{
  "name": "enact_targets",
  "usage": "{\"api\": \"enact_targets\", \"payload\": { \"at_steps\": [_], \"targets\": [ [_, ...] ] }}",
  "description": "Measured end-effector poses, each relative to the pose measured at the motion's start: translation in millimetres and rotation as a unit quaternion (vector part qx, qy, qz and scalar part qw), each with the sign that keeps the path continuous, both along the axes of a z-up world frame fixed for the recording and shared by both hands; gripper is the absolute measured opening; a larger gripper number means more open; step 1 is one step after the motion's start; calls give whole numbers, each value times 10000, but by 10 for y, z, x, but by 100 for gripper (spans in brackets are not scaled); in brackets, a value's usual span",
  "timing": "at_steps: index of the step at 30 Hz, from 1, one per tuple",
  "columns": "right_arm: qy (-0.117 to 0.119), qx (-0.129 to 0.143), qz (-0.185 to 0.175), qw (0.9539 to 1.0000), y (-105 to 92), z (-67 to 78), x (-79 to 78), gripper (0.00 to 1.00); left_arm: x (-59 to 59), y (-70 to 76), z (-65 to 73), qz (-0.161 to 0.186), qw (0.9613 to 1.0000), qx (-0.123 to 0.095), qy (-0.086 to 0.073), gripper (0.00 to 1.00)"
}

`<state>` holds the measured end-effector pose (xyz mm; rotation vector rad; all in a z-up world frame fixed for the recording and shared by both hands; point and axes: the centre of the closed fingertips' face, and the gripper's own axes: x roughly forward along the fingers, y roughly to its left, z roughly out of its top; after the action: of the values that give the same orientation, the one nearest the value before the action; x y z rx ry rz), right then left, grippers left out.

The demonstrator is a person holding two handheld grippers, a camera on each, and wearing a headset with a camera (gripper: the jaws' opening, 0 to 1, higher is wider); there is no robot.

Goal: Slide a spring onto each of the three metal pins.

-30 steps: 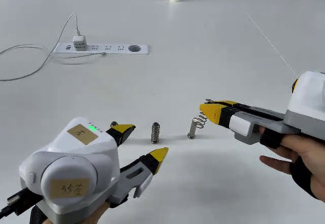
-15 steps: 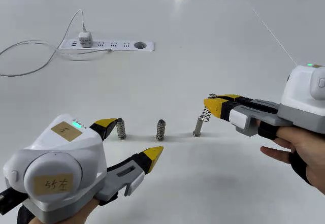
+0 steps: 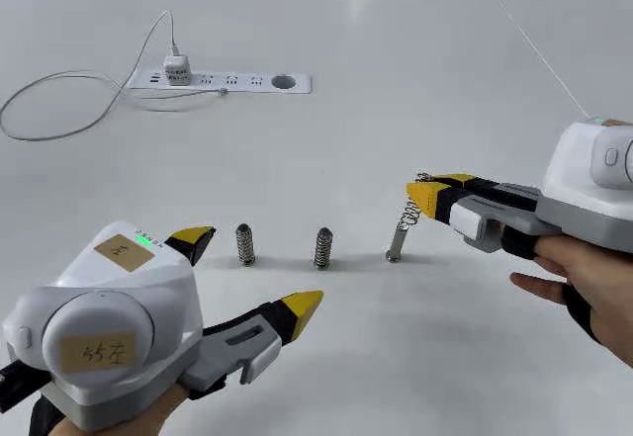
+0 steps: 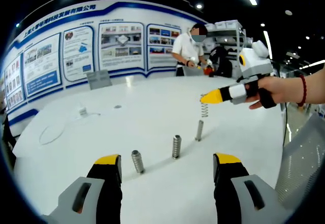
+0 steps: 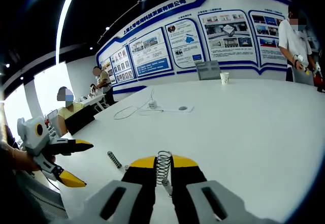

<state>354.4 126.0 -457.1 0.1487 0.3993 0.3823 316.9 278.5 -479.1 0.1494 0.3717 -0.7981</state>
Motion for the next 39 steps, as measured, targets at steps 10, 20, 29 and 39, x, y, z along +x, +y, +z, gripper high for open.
{"api": "enact_targets", "payload": {
  "at_steps": [10, 20, 29, 39],
  "targets": [
    [-28, -151, -6, 9999, 12, -97, 40, 11, -17, -5, -21, -50, 10000, -36, 52, 84],
    [-127, -509, 96, 9986, 45, -167, 15, 11, -32, -12, -38, -71, 9999, -47, 85, 88],
    [-195, -672, 65, 9975, 61, -182, 7, 11, -35, -15, -53, -81, 9999, -14, 99, 87],
    [-238, -1165, 179, 9927, 99, -272, -48, 11, -34, -5, -68, -62, 9999, -3, 122, 85]
  ]
}}
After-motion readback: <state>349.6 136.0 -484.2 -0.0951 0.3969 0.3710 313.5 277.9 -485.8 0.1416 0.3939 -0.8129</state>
